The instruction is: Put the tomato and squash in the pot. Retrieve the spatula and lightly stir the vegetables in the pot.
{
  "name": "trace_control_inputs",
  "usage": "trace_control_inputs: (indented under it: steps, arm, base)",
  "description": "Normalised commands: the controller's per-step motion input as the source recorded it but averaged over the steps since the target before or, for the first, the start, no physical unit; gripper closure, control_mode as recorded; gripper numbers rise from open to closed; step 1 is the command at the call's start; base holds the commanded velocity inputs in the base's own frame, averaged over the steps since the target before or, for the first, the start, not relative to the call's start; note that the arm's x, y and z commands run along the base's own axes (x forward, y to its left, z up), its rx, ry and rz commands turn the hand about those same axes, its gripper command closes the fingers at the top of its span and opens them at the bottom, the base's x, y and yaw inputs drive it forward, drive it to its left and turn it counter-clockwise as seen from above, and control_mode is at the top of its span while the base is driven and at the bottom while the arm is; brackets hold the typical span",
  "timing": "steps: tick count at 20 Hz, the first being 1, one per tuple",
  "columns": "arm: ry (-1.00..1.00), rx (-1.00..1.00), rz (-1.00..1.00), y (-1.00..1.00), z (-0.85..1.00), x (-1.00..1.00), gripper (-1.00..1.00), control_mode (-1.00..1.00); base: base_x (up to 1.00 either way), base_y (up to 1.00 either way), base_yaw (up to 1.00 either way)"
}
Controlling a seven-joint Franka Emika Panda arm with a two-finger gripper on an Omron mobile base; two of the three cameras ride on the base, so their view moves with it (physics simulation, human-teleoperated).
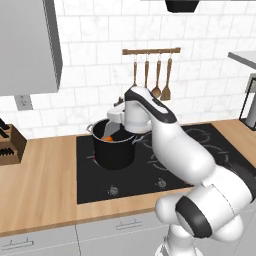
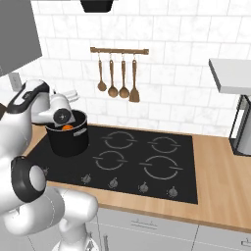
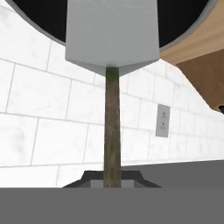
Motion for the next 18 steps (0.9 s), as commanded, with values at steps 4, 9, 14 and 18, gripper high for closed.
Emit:
trace_control_inputs:
  steps: [4,9,14,18]
  arm:
    - [0.0,0.0,0.0,0.06,-0.14,0.09,1.0,-1.0]
    - [0.0,0.0,0.0,0.07,-0.16,0.02,1.0,-1.0]
    - [0.0,0.0,0.0,0.03,-0.11,0.0,1.0,-1.0]
    - [0.0,0.0,0.0,0.0,-0.09,0.0,1.0,-1.0]
  base:
    - [0.0,0.0,0.0]
    - [0.0,0.0,0.0]
    - [0.0,0.0,0.0]
    - [0.0,0.0,0.0]
